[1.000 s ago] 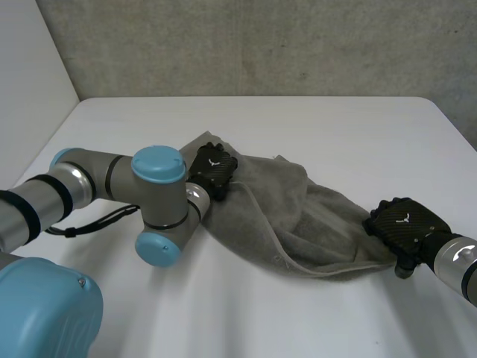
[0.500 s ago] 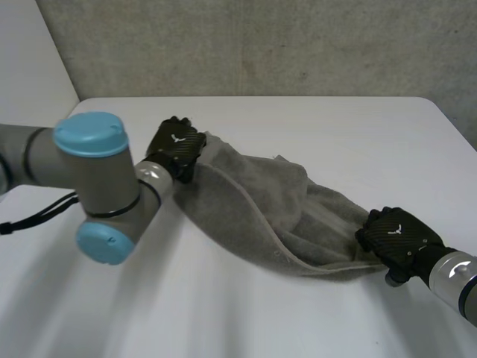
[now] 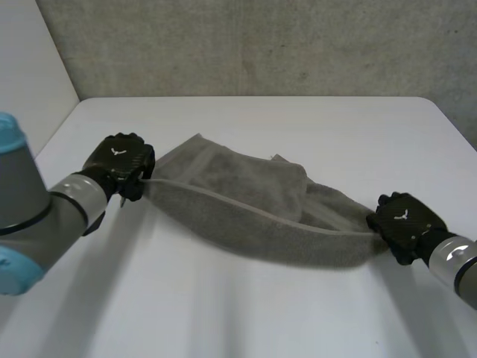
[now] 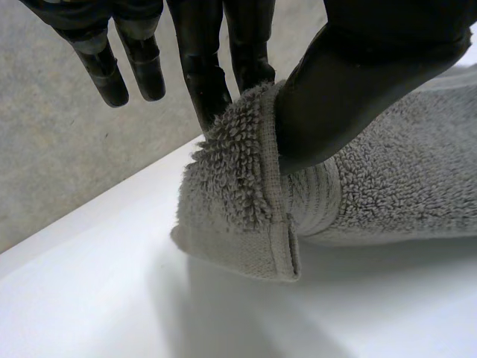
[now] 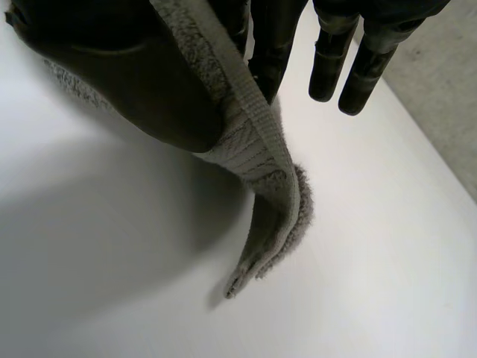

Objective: Fold the towel.

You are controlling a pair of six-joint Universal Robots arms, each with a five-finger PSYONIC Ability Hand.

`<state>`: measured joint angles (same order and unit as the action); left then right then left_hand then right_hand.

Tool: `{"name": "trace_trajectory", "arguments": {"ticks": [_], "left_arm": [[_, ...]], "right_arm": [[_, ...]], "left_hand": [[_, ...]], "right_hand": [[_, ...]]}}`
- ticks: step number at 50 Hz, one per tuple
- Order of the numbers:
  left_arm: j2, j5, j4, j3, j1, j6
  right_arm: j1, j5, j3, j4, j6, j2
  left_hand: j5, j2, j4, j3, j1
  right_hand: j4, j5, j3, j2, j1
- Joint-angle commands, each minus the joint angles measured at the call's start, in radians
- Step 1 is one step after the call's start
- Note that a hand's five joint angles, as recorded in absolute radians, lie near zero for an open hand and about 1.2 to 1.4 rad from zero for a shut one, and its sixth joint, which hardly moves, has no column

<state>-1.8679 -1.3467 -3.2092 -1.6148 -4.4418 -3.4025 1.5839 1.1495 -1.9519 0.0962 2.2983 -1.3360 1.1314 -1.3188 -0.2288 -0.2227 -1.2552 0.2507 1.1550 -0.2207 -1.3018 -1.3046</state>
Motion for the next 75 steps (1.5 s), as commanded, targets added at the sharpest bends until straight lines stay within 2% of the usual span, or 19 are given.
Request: {"name": "trace_trajectory", "arguments": {"ticks": [1, 8, 12, 17, 19, 23, 28, 30, 34, 38, 41, 44, 46, 51, 53, 58, 64, 70, 75], "left_arm": [[0.177, 0.101, 0.098, -0.065, -0.04, 0.008], [0.334, 0.126, 0.161, -0.089, -0.076, 0.025], [0.406, 0.129, 0.167, -0.091, -0.102, 0.029], [0.402, 0.13, 0.158, -0.082, -0.119, 0.023], [0.385, 0.129, 0.151, -0.071, -0.123, 0.022], [0.212, 0.129, 0.039, 0.014, -0.108, 0.019], [0.035, 0.118, -0.066, 0.189, -0.07, 0.023], [-0.032, 0.109, -0.089, 0.276, -0.06, 0.026], [-0.141, 0.061, -0.15, 0.552, -0.048, 0.031], [-0.14, -0.003, -0.196, 0.682, -0.042, 0.032], [-0.108, -0.029, -0.247, 0.728, -0.047, 0.038], [-0.045, -0.014, -0.28, 0.705, -0.06, 0.051], [-0.023, 0.006, -0.291, 0.673, -0.067, 0.06], [0.0, 0.092, -0.307, 0.536, -0.088, 0.061], [0.001, 0.159, -0.325, 0.417, -0.09, 0.06], [-0.011, 0.222, -0.369, 0.227, -0.09, 0.049], [-0.036, 0.235, -0.383, 0.058, -0.091, 0.019], [-0.06, 0.291, -0.374, -0.108, -0.09, -0.118], [0.039, 0.308, -0.31, -0.168, -0.102, -0.147]], "right_arm": [[-0.019, -0.088, 0.036, -0.148, 0.013, -0.16], [-0.067, -0.18, 0.123, -0.311, 0.073, -0.34], [-0.068, -0.201, 0.172, -0.369, 0.079, -0.348], [-0.059, -0.221, 0.245, -0.394, 0.072, -0.334], [-0.05, -0.237, 0.309, -0.382, 0.052, -0.252], [0.015, -0.234, 0.404, -0.36, 0.023, -0.147], [0.133, -0.152, 0.603, -0.3, 0.003, 0.031], [0.169, -0.053, 0.771, -0.219, 0.0, 0.127], [0.174, 0.038, 0.953, -0.104, 0.013, 0.173], [0.177, 0.133, 1.093, 0.121, 0.108, 0.111], [0.165, 0.109, 1.065, 0.218, 0.202, 0.052], [0.151, 0.07, 1.028, 0.221, 0.23, 0.038], [0.12, -0.034, 0.92, 0.209, 0.245, 0.028], [0.108, -0.134, 0.734, 0.208, 0.222, 0.008], [0.108, -0.145, 0.679, 0.212, 0.198, 0.008], [0.079, -0.162, 0.518, 0.204, 0.09, 0.006], [0.027, -0.189, 0.308, 0.218, -0.008, 0.027], [-0.031, -0.244, 0.182, 0.194, -0.054, 0.037], [-0.076, -0.286, 0.162, 0.11, -0.054, -0.029]], "left_hand": [[0.09, -0.077, 0.054, 0.048, -0.141], [0.09, -0.077, 0.054, 0.048, -0.141], [0.09, -0.077, 0.054, 0.048, -0.141], [0.09, -0.077, 0.054, 0.048, -0.141], [0.09, -0.077, 0.054, 0.048, -0.141], [0.09, -0.077, 0.054, 0.048, -0.141], [0.09, -0.077, 0.054, 0.048, -0.141], [0.09, -0.077, 0.054, 0.048, -0.141], [0.09, -0.077, 0.054, 0.048, -0.141], [0.09, -0.077, 0.054, 0.048, -0.141], [0.09, -0.077, 0.054, 0.048, -0.141], [0.09, -0.077, 0.054, 0.048, -0.141], [0.09, -0.077, 0.054, 0.048, -0.141], [0.09, -0.077, 0.054, 0.048, -0.141], [0.09, -0.077, 0.054, 0.048, -0.141], [0.09, -0.077, 0.054, 0.048, -0.141], [0.09, -0.077, 0.054, 0.048, -0.141], [0.09, -0.077, 0.054, 0.048, -0.141], [0.09, -0.077, 0.054, 0.048, -0.141]], "right_hand": [[-0.076, 0.067, 0.046, -0.094, -0.092], [-0.076, 0.067, 0.046, -0.094, -0.092], [-0.076, 0.067, 0.046, -0.094, -0.092], [-0.076, 0.067, 0.046, -0.094, -0.092], [-0.076, 0.067, 0.046, -0.094, -0.092], [-0.076, 0.067, 0.046, -0.094, -0.092], [-0.076, 0.067, 0.046, -0.094, -0.092], [-0.076, 0.067, 0.046, -0.094, -0.092], [-0.076, 0.067, 0.046, -0.094, -0.092], [-0.076, 0.067, 0.046, -0.094, -0.092], [-0.076, 0.067, 0.046, -0.094, -0.092], [-0.076, 0.067, 0.046, -0.094, -0.092], [-0.076, 0.067, 0.046, -0.094, -0.092], [-0.076, 0.067, 0.046, -0.094, -0.092], [-0.076, 0.067, 0.046, -0.094, -0.092], [-0.076, 0.067, 0.046, -0.094, -0.092], [-0.076, 0.067, 0.046, -0.094, -0.092], [-0.076, 0.067, 0.046, -0.094, -0.092], [-0.076, 0.067, 0.046, -0.094, -0.092]]}}
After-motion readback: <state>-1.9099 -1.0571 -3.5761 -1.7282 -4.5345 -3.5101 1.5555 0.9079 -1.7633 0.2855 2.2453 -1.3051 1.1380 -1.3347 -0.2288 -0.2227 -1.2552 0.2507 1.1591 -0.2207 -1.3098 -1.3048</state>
